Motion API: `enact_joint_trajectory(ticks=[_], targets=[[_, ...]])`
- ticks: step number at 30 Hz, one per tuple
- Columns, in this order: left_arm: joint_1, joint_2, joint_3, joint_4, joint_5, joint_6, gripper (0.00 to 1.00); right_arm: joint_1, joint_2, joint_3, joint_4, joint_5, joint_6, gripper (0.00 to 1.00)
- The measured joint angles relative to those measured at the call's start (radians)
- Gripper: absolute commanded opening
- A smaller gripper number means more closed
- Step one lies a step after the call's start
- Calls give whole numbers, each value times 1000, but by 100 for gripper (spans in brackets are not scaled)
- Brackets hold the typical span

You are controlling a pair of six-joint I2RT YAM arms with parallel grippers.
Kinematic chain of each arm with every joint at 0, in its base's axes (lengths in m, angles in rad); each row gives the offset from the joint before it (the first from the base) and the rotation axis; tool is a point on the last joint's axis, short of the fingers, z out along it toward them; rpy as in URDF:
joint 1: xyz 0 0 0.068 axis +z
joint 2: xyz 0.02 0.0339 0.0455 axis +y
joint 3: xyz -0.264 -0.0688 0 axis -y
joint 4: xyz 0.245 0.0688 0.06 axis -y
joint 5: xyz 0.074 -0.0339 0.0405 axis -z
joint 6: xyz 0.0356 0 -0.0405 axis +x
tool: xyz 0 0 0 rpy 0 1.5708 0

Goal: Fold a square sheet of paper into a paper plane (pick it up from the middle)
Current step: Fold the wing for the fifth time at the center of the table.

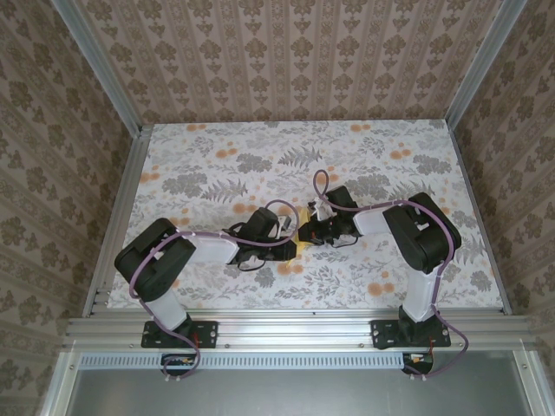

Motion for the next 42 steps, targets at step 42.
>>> enact_joint_trajectory(ticks=[42], targets=[[-28,10,56,-103,-67,37,4,107,-152,11,-204,320,43,7]])
